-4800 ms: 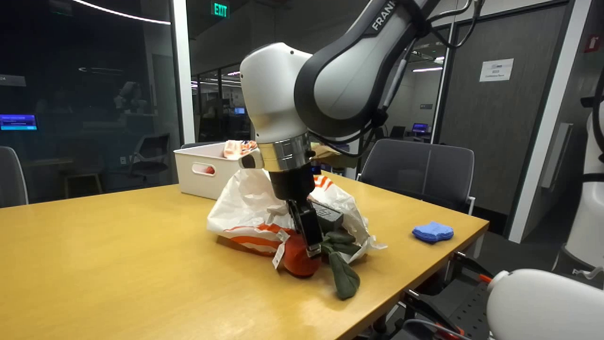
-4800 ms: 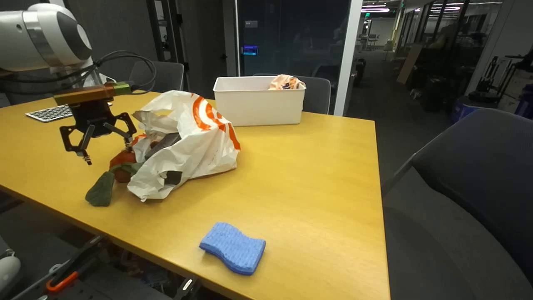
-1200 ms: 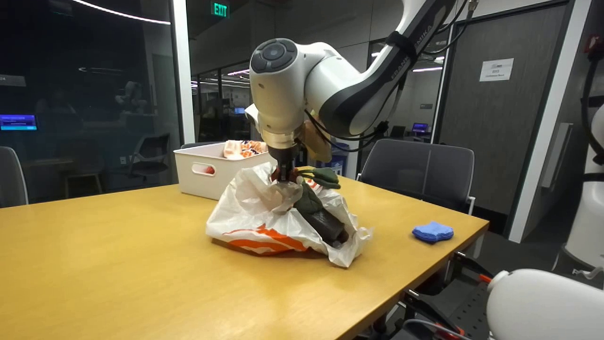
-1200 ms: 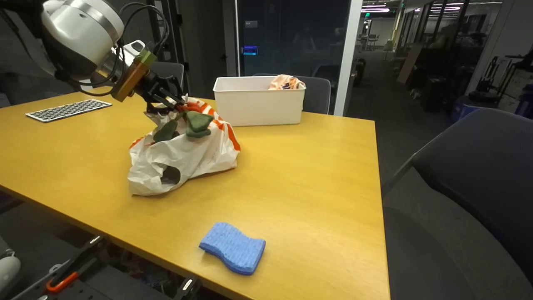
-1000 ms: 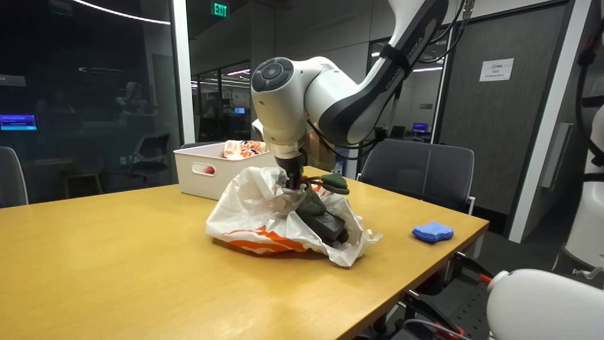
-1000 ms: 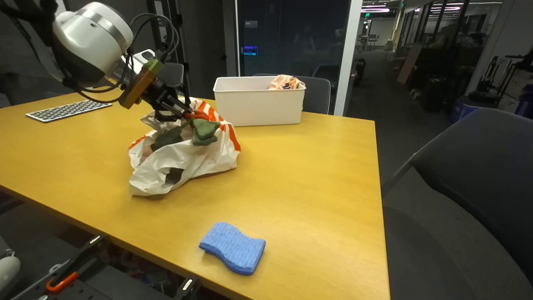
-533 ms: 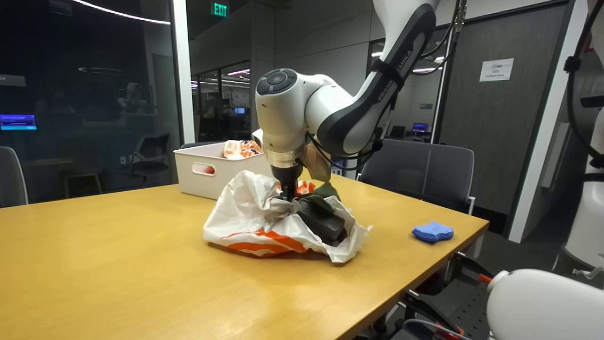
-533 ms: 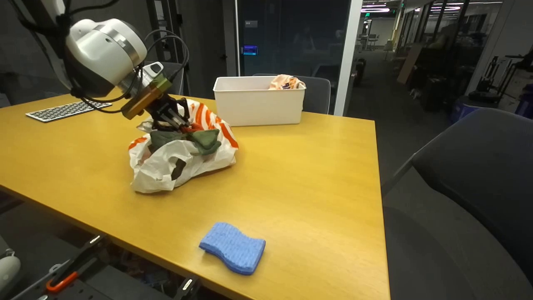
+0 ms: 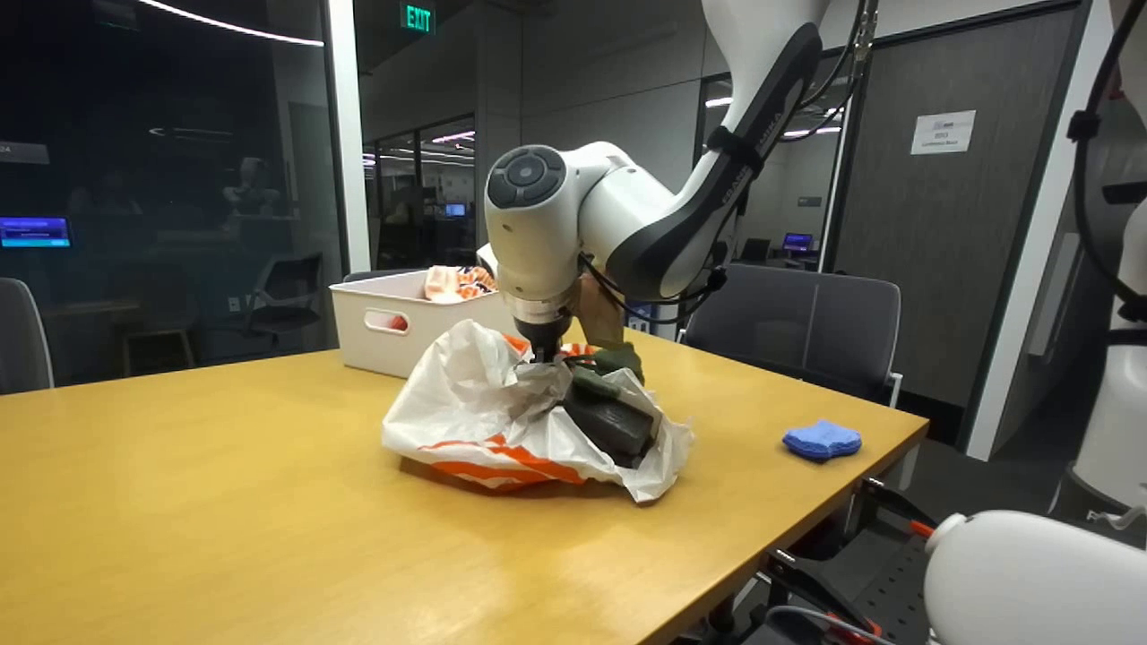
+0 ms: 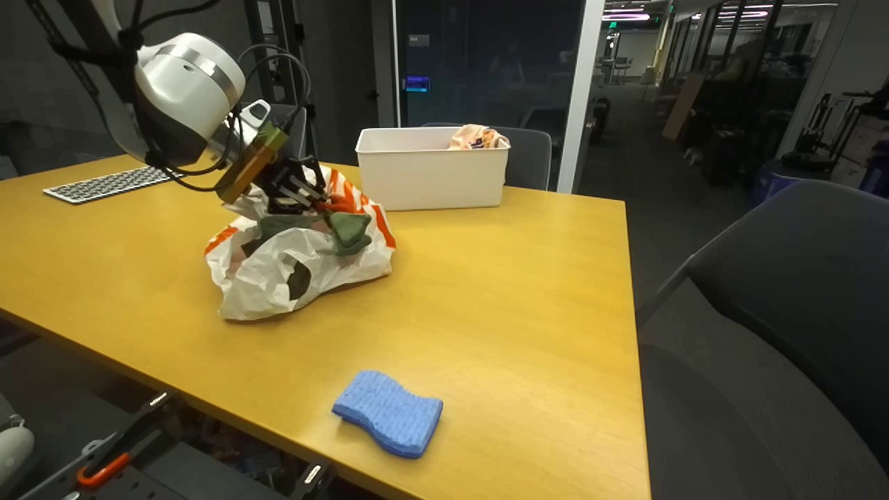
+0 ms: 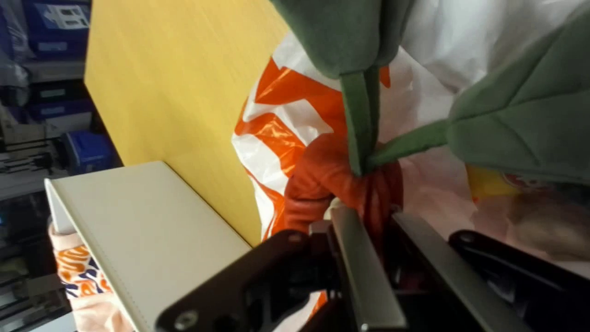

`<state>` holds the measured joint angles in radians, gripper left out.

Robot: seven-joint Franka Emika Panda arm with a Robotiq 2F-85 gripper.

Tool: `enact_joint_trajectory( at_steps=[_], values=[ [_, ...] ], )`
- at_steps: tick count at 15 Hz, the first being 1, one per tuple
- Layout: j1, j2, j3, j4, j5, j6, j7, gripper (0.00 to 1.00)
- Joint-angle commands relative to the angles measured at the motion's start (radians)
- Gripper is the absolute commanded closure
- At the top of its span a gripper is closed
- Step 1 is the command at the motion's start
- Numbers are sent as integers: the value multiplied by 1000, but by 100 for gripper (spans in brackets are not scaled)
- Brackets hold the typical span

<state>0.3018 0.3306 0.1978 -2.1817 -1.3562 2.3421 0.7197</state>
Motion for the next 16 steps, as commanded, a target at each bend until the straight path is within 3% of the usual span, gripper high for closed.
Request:
enact_joint_trajectory(
  at_steps=[1,4,5,6,7,9,10,13,16],
  values=[
    [26,49,1,39,-56,-139,90,92],
    [19,53,24,32,-27,-150,83,93],
    [19,50,29,30,-27,-145,82,86],
    [11,42,37,25,-14,-120,71,90],
    [14,38,41,25,-4,-129,71,61],
    [28,28,48,27,4,-177,86,60],
    [40,15,55,27,25,-228,89,55],
    [60,-33,88,24,114,-345,54,31],
    [41,-93,138,24,332,-354,-94,7]
  ],
)
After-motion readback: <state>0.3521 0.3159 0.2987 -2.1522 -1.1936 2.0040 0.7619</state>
